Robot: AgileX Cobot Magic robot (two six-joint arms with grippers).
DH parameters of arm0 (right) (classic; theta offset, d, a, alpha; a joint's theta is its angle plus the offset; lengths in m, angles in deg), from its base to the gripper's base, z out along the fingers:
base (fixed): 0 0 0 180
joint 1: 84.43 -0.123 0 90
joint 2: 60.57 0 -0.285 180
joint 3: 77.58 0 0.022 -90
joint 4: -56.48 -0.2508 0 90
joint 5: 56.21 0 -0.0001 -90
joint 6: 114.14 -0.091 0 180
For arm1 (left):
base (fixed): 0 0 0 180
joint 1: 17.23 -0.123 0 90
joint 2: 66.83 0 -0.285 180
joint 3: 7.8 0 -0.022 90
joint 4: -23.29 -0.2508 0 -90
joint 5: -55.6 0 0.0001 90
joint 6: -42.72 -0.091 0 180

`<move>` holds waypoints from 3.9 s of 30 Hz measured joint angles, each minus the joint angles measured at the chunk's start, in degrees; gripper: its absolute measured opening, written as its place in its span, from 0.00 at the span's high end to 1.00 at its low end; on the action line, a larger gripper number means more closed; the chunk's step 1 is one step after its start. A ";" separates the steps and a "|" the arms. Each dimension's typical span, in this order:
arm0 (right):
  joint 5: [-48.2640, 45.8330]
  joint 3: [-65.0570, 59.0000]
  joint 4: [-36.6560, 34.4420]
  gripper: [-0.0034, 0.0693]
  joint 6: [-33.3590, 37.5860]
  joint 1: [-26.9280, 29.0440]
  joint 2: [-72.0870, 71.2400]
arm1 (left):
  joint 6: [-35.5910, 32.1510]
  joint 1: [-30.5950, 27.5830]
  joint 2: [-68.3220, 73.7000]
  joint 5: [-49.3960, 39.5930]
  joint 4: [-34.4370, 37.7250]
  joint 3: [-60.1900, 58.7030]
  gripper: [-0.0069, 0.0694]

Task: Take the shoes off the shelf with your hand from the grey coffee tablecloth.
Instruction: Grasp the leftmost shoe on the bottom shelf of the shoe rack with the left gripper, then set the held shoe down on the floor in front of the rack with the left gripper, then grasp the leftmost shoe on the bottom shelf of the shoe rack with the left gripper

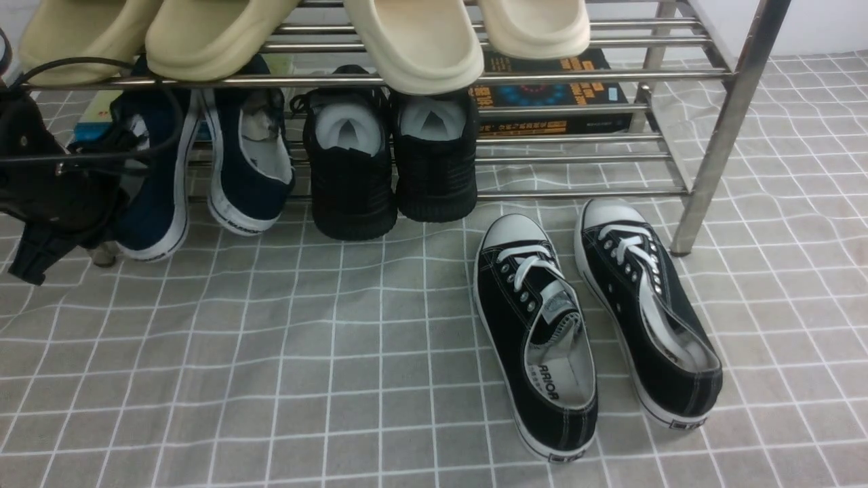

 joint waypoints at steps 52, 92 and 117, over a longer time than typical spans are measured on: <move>0.00 0.00 0.00 0.63 0.00 0.00 0.00 | 3.66 -0.46 -19.80 -17.07 -8.31 -23.75 0.57; 0.00 0.00 0.00 0.63 0.00 0.00 0.00 | -43.42 -0.57 -6.10 3.74 37.80 -4.71 0.35; 0.00 0.00 0.00 0.62 0.00 0.00 0.00 | -69.06 -0.68 3.16 11.68 61.52 -4.33 0.85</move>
